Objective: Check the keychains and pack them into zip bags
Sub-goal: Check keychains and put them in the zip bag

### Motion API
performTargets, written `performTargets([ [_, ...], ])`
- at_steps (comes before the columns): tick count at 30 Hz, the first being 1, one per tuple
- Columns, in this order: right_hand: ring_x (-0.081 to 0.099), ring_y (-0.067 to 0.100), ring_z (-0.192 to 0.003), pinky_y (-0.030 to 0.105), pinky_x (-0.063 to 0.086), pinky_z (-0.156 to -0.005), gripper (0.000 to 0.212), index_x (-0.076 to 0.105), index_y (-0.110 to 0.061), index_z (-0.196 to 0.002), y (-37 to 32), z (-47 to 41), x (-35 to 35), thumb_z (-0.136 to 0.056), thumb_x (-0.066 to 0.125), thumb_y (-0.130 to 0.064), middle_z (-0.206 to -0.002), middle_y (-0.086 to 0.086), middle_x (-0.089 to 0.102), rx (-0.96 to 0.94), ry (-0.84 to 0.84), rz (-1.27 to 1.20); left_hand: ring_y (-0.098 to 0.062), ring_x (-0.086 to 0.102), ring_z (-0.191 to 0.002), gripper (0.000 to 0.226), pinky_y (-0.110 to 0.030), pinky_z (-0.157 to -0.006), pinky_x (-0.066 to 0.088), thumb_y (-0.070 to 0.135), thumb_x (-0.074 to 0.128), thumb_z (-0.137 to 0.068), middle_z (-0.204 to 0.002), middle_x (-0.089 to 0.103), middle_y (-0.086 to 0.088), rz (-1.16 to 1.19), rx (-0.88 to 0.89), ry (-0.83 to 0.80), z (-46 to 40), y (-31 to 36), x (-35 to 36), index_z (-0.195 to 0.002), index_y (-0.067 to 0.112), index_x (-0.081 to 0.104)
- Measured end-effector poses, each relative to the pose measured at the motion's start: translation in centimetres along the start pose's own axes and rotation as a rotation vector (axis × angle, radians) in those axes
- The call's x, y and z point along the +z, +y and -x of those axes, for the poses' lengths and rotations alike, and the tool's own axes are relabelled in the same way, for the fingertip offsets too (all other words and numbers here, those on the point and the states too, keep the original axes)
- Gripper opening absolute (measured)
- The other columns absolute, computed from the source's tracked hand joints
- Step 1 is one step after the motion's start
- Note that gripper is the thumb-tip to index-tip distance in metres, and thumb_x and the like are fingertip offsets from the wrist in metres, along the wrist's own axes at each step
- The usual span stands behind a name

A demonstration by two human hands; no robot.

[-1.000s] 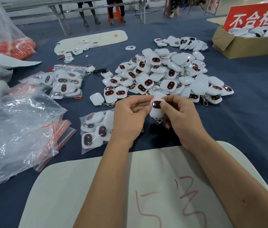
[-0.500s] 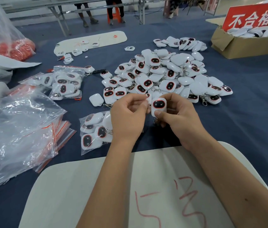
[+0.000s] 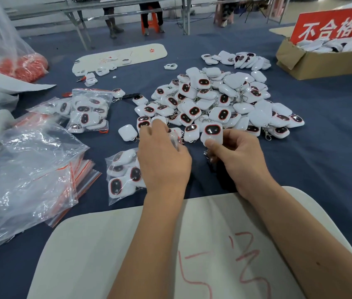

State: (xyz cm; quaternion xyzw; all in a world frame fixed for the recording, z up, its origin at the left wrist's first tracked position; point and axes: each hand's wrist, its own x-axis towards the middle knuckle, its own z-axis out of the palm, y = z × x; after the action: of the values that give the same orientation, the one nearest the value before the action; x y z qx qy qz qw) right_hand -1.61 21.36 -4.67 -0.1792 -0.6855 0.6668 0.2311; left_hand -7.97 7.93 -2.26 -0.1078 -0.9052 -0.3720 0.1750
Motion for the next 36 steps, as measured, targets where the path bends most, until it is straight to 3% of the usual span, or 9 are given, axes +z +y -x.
performTargets([
  [3,0.074,0.019,-0.067,0.024,0.057,-0.059,0.008,0.065,-0.011,-0.098,-0.1,0.0,0.4,-0.103,0.066,-0.017,-0.079,0.006,0.076,-0.015,0.016,-0.055,-0.019,0.062,-0.080,0.007,-0.037,-0.076,0.051,0.013,0.067,-0.086,-0.081,0.065,0.004,0.099,-0.073,0.032,-0.4,-0.2,-0.7,-0.088,0.016,0.062],
  [7,0.075,0.025,-0.066,0.025,0.056,-0.055,0.009,0.055,-0.007,-0.107,-0.4,0.1,0.5,-0.107,0.059,-0.015,-0.087,0.014,0.077,-0.070,-0.022,-0.147,-0.007,0.062,-0.063,0.012,-0.015,-0.059,0.048,0.008,0.071,-0.081,-0.059,0.061,0.009,0.315,-0.043,0.020,-0.6,-0.3,-1.1,-0.073,0.015,0.064],
  [13,0.050,0.014,-0.042,0.024,0.038,-0.040,0.010,0.056,-0.019,-0.099,-0.7,0.6,1.0,-0.105,0.063,-0.017,-0.067,0.005,0.071,-0.094,-0.102,-0.077,-0.007,0.060,-0.056,0.017,-0.017,-0.056,0.050,0.008,0.077,-0.079,-0.061,0.062,0.008,0.503,0.096,0.015,0.1,0.8,-0.1,-0.073,0.015,0.063],
  [16,0.046,0.002,-0.047,0.019,0.038,-0.048,0.036,0.070,-0.019,-0.077,-0.5,0.8,1.1,-0.108,0.058,-0.032,-0.054,-0.004,0.059,-0.118,-0.247,0.152,-0.011,0.061,-0.059,0.015,-0.033,-0.059,0.055,0.009,0.074,-0.080,-0.062,0.061,0.007,0.471,0.170,0.087,0.6,1.2,0.2,-0.076,0.015,0.061],
  [19,0.058,0.005,-0.068,0.027,0.048,-0.064,0.023,0.077,-0.018,-0.091,-0.6,1.0,1.1,-0.107,0.061,-0.023,-0.073,0.008,0.073,-0.145,-0.313,0.213,-0.014,0.058,-0.063,0.014,-0.039,-0.061,0.052,0.002,0.070,-0.079,-0.067,0.059,0.005,0.391,0.335,0.104,0.9,1.4,0.2,-0.076,0.013,0.061],
  [23,0.075,0.018,-0.079,0.042,0.061,-0.073,0.007,0.072,-0.019,-0.102,-0.2,1.0,1.0,-0.097,0.075,-0.015,-0.086,-0.001,0.078,-0.198,-0.085,0.197,-0.014,0.057,-0.063,0.013,-0.037,-0.058,0.051,0.001,0.070,-0.077,-0.067,0.057,0.005,0.411,0.407,0.130,0.9,1.4,0.3,-0.076,0.011,0.063],
  [29,0.069,-0.003,-0.109,0.018,0.054,-0.094,0.033,0.073,-0.014,-0.130,-0.5,0.9,0.6,-0.106,0.055,-0.001,-0.118,-0.012,0.077,-0.256,-0.420,0.208,-0.013,0.061,-0.063,0.010,-0.027,-0.057,0.052,0.006,0.072,-0.081,-0.069,0.062,0.007,0.512,0.308,0.166,0.8,1.2,0.6,-0.077,0.013,0.065],
  [33,0.064,-0.006,-0.075,0.008,0.045,-0.069,0.032,0.077,-0.008,-0.116,-0.9,0.6,0.1,-0.106,0.050,0.004,-0.094,-0.008,0.079,-0.214,-0.446,0.275,-0.017,0.064,-0.062,0.009,-0.037,-0.056,0.055,0.012,0.074,-0.084,-0.070,0.066,0.004,0.580,0.242,0.158,0.5,0.9,0.7,-0.079,0.014,0.066],
  [36,0.064,-0.006,-0.087,0.011,0.046,-0.079,0.041,0.079,-0.005,-0.108,-1.4,0.8,-0.1,-0.096,0.043,0.012,-0.103,-0.007,0.078,-0.149,-0.511,0.233,-0.016,0.064,-0.063,0.010,-0.038,-0.058,0.055,0.012,0.075,-0.083,-0.072,0.065,0.005,0.574,0.245,0.163,0.3,0.8,0.5,-0.079,0.012,0.066],
])
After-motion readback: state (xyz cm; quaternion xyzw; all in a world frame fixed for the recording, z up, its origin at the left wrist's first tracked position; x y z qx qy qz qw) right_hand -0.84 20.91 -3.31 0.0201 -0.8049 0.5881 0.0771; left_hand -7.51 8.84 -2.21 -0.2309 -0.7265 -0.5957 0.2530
